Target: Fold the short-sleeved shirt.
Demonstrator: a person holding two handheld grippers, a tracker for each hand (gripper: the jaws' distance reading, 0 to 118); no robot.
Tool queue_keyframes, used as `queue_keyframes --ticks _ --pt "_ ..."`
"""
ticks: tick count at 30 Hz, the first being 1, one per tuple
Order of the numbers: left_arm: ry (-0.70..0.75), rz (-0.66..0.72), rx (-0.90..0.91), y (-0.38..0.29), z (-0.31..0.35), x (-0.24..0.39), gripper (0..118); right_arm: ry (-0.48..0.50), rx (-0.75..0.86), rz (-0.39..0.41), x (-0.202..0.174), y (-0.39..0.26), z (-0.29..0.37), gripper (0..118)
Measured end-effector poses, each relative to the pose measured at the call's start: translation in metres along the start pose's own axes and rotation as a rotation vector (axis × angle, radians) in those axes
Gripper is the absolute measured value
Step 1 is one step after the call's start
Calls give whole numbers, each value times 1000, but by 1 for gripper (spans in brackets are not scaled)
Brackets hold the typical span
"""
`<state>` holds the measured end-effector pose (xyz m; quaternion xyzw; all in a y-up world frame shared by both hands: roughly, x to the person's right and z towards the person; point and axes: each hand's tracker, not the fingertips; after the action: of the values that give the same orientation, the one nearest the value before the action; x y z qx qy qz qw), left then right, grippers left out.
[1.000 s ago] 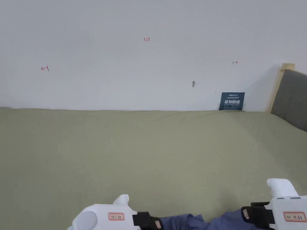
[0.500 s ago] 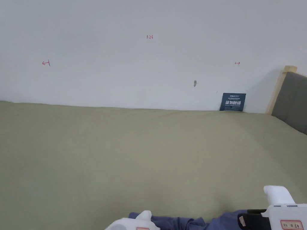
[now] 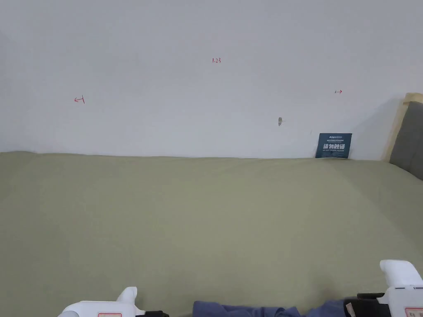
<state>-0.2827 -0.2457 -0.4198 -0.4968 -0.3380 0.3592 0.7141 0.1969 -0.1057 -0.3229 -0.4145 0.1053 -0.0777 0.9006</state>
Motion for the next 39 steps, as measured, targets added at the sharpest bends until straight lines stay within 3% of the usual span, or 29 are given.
queue_keyframes --ticks 1,2,3,4,5,6,9,12,13,14,15,16,18,24,32,39 --pt "10 -1 -9 1 -5 -1 25 0 -3 1 0 0 0 0" --pt "38 2 -25 2 -11 -3 63 1 -4 3 1 -1 1 0" --pt "77 16 -43 3 -17 -4 78 3 -3 2 1 -1 3 0" --pt "47 21 -60 2 -24 -9 81 4 -4 1 3 0 4 0" --pt "-126 37 -12 4 -24 -10 88 4 -5 3 5 1 7 0" --pt "-116 49 0 5 -31 -7 92 -2 -1 5 6 1 9 0" --pt "-207 93 -4 4 -52 -13 92 -9 8 -7 11 3 16 0" --pt "-193 71 23 -1 -64 -5 89 -27 14 -11 16 4 19 0" --pt "-172 63 29 -5 -64 0 81 -31 16 -12 16 4 19 0" --pt "-120 75 25 -4 -65 1 62 -32 17 -13 17 4 19 0" --pt "-43 93 5 -4 -67 -1 23 -35 15 -15 18 4 19 0" --pt "16 105 -5 -6 -67 0 13 -39 12 -18 18 4 19 0" --pt "-128 157 19 -10 -53 -5 13 -42 12 -22 17 4 18 0" --pt "16 94 90 2 27 1 12 -35 7 -5 6 9 14 0" --pt "193 201 220 10 163 -10 13 10 7 23 -22 15 -1 0" --pt "131 155 184 23 110 73 13 24 -13 37 -28 13 -4 0"
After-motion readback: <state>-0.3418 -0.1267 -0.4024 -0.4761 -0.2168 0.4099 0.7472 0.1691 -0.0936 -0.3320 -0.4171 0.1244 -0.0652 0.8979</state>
